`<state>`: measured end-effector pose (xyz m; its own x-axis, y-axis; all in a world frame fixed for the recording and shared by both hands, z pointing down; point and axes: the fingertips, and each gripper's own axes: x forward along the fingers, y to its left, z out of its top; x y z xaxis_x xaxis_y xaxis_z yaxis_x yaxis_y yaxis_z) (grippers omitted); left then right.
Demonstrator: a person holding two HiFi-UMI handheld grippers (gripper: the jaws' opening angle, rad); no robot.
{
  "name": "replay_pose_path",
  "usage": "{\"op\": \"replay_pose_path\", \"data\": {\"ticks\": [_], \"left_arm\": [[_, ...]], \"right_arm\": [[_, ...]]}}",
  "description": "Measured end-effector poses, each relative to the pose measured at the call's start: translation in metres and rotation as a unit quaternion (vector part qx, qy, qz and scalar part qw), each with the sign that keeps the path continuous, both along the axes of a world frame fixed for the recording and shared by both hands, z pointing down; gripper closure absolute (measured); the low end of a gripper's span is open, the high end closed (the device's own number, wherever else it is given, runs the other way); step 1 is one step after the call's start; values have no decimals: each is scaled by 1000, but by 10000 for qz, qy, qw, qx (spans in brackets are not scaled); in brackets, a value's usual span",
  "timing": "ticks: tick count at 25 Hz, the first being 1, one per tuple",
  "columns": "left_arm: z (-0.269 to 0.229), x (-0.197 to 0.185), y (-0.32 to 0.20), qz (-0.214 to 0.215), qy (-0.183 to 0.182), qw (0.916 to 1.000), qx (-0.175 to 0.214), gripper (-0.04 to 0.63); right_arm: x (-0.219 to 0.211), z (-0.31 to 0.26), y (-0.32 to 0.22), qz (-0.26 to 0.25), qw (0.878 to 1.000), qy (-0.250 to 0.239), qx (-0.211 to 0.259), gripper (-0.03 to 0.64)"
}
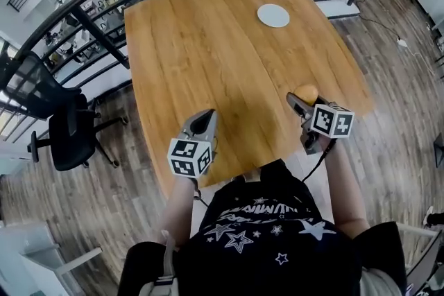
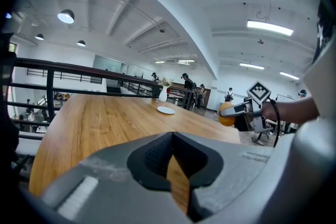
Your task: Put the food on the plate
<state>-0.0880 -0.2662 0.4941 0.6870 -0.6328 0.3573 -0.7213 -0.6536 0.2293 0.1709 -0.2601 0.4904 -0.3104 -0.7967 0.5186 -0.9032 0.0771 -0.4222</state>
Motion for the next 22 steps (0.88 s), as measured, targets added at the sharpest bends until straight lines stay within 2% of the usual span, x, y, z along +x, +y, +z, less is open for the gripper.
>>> {"op": "replay_pose_path", "data": {"ticks": [4, 13, 22], "left_arm": [[-1, 9, -4, -207, -13, 9998, 35, 594], [-18, 42, -52, -505, -183, 9982, 276, 594], [-31, 93, -104, -587, -415, 9968, 362, 594]], "right_arm": [[9, 3, -16, -346, 9985, 419, -1, 279], [60, 11, -81, -471, 9975, 531, -33, 279], [116, 7, -162, -990, 9910, 875, 210, 278]]}}
